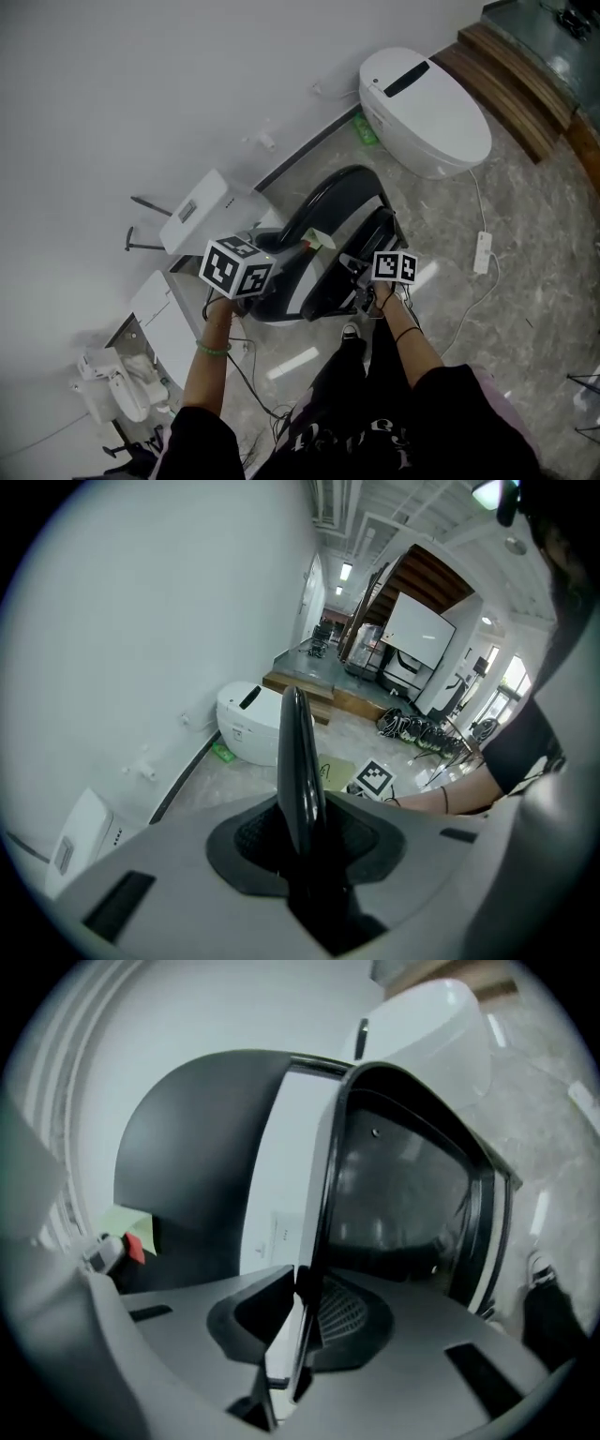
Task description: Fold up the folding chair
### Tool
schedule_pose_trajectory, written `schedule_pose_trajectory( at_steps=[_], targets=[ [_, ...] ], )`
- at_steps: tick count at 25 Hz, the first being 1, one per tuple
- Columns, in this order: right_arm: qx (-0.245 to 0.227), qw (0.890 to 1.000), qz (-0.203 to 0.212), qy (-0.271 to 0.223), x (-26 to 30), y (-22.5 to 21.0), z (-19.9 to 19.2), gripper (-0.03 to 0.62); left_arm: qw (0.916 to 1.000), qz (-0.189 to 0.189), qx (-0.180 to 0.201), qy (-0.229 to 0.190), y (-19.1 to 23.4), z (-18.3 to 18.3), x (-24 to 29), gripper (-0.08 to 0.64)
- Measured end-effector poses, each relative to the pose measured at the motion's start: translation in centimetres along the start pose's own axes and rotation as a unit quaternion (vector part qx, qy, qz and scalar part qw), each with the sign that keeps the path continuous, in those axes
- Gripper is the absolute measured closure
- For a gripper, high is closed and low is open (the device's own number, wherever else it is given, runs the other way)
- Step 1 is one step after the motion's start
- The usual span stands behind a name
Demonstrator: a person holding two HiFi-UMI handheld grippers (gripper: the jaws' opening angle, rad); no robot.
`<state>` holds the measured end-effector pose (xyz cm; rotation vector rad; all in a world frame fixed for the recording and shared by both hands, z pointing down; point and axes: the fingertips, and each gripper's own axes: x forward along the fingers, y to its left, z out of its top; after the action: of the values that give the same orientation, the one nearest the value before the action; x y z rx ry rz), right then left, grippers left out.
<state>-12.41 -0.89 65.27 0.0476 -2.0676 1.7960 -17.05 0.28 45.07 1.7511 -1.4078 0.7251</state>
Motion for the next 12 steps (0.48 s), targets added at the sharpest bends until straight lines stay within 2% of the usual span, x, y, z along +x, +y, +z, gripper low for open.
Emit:
schedule_pose_trajectory(
  at_steps=[2,4,7,10,12],
  targets=[
    [0.028,0.999,0.029,-0.015,0.8,0.5,0.7,0.538,1.0000,-0.003,-0.002,-0.001,0.7,0.3,-0.1,0.457],
    [0.021,0.999,0.041,-0.016,1.3,0.8,1.3,0.538,1.0000,-0.003,-0.001,-0.001,1.5,0.5,-0.1,0.457],
    [0.008,0.999,0.041,0.001,1.6,1.0,1.3,0.551,1.0000,-0.004,-0.003,-0.001,1.9,0.5,-0.1,0.458],
    [0.016,0.999,0.040,0.005,0.9,0.8,1.0,0.551,1.0000,0.003,0.000,-0.001,1.1,0.5,0.0,0.459],
    [0.021,0.999,0.039,0.009,-0.1,0.7,0.7,0.551,1.0000,-0.004,-0.005,-0.002,-0.1,0.6,0.0,0.460]
  ],
)
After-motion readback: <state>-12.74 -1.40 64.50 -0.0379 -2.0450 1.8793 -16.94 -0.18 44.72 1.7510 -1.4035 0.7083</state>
